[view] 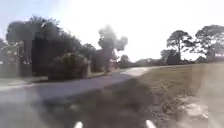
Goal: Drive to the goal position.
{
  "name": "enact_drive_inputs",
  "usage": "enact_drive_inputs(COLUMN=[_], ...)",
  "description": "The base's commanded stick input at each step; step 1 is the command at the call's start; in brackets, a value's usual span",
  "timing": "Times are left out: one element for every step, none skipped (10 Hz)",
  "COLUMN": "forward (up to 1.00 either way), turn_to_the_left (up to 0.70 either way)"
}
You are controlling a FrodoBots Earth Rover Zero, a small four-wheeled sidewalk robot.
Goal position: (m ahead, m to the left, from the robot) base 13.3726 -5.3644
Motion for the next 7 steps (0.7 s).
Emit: enact_drive_inputs(forward=[1.0, 1.0, 1.0, 1.0, 1.0, 1.0, 1.0], turn_to_the_left=[0.02, 0.02, 0.0, 0.17, 0.34, 0.37, 0.38])
